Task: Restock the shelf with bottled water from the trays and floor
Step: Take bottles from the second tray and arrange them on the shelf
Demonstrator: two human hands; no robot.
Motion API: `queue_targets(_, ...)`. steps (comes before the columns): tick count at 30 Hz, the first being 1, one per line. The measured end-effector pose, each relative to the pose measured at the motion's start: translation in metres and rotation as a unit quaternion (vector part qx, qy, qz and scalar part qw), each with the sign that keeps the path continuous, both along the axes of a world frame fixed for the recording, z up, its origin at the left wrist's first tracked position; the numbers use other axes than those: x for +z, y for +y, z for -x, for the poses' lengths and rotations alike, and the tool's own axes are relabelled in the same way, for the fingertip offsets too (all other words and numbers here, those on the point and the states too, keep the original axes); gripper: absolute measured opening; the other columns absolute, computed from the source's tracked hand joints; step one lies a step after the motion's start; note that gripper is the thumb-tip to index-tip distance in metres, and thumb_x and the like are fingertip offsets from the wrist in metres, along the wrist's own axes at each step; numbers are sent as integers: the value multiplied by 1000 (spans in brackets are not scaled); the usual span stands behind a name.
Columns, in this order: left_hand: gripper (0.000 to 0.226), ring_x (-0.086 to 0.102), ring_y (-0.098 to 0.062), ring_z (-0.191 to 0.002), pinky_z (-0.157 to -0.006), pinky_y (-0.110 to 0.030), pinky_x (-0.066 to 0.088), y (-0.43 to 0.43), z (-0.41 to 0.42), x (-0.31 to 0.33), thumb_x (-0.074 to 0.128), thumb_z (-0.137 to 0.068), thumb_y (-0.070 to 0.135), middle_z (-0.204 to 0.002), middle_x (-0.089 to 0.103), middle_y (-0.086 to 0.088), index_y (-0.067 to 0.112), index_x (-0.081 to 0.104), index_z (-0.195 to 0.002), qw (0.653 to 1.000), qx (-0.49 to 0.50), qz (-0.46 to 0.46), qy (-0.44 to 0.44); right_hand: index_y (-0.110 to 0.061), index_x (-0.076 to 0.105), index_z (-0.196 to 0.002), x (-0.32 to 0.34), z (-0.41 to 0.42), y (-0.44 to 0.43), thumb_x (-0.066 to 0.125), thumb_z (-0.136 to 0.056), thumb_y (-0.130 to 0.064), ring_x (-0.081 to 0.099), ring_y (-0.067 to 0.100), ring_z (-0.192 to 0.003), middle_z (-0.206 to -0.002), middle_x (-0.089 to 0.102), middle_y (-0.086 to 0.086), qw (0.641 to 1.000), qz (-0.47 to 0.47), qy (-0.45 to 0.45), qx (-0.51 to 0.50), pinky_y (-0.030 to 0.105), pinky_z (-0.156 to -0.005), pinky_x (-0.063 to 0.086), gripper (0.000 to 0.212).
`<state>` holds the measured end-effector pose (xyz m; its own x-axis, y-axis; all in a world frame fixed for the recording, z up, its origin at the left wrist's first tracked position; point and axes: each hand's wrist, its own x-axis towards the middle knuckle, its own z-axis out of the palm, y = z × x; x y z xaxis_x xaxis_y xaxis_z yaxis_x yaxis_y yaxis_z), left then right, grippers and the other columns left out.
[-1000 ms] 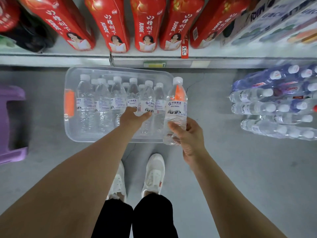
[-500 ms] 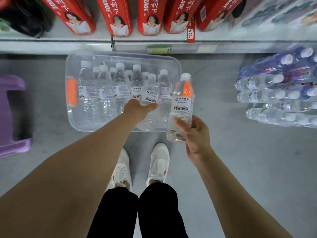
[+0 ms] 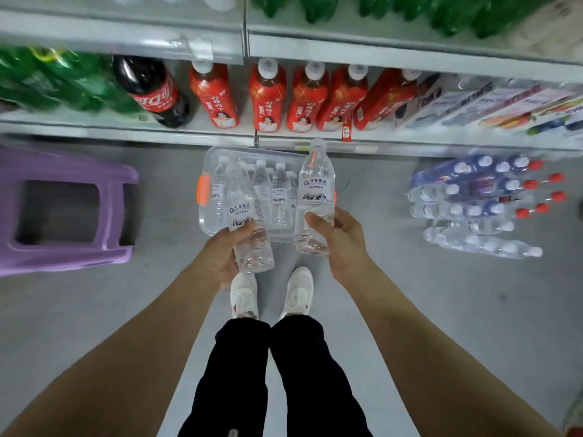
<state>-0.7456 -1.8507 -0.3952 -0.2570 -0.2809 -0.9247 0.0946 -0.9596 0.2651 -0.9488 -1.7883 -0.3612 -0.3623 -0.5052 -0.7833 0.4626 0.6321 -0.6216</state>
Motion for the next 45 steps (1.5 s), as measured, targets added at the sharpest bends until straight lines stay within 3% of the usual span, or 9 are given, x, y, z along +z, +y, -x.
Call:
queue_targets(8,63,66,-34,-112,-100,-53,51,-16,-11,186,80,-76,22,-129,64,-19,2,61,-132,989,61,128,45,-11,72,-117,169,-14,-22,84,-79,-19,69,38,-111,-115,74,15,993,84,13,85,60,-94,53,41)
queue_targets(13,71,73,-23,-86,-73,-35,60,-38,-10,315,89,-62,33,-100,73,-8,6,63,-122,958,54,251,127,-10,67,-127,273,-8,-38,84,-73,-26,68,33,-116,-120,74,12,971,200,6,130,57,-107,48,59)
queue_targets(18,105,69,-26,-100,-79,-39,59,-70,-3,442,91,-56,54,-119,68,-13,3,51,-139,915,91,377,113,-8,67,-126,378,0,-62,85,-69,-30,64,37,-121,-124,71,16,929,323,18,179,58,-112,42,64)
queue_targets(21,66,67,-24,-111,-98,-43,51,-84,1,517,81,-72,48,-108,75,-3,11,64,-124,879,104,453,108,-13,72,-116,450,4,-80,87,-62,-31,65,40,-117,-119,73,15,902,380,52,197,53,-108,47,59)
queue_targets(25,8,70,3,-63,-53,-17,53,-102,-3,611,53,-99,16,-68,74,15,21,59,-101,827,114,537,118,-16,71,-117,550,5,-104,90,-62,-32,70,27,-110,-116,76,7,858,458,97,210,42,-97,51,60)
queue_targets(27,6,71,-1,-61,-55,-21,55,-115,-11,646,61,-95,15,-72,75,8,20,57,-96,810,103,568,106,-17,72,-116,596,2,-114,81,-71,-25,70,24,-109,-115,76,6,834,499,112,209,38,-93,51,47)
queue_targets(31,60,69,-31,-106,-80,-38,55,-154,-33,702,78,-68,23,-112,73,-11,9,63,-124,770,108,620,103,-13,70,-124,683,-9,-143,81,-81,-21,68,31,-115,-120,74,10,772,586,153,192,47,-103,49,45)
queue_targets(39,63,71,-32,-93,-83,-45,56,-217,-64,780,84,-61,19,-108,74,-16,6,63,-119,720,86,678,120,-15,58,-118,824,-32,-237,77,-79,-2,70,26,-105,-118,69,12,737,661,119,79,37,-91,54,46)
queue_targets(45,36,71,-30,-76,-78,-45,56,-246,-76,807,74,-75,14,-94,73,-19,2,66,-108,710,71,685,147,-10,46,-142,842,-52,-322,88,-72,-4,66,29,-114,-127,66,14,754,625,196,51,45,-103,48,82)
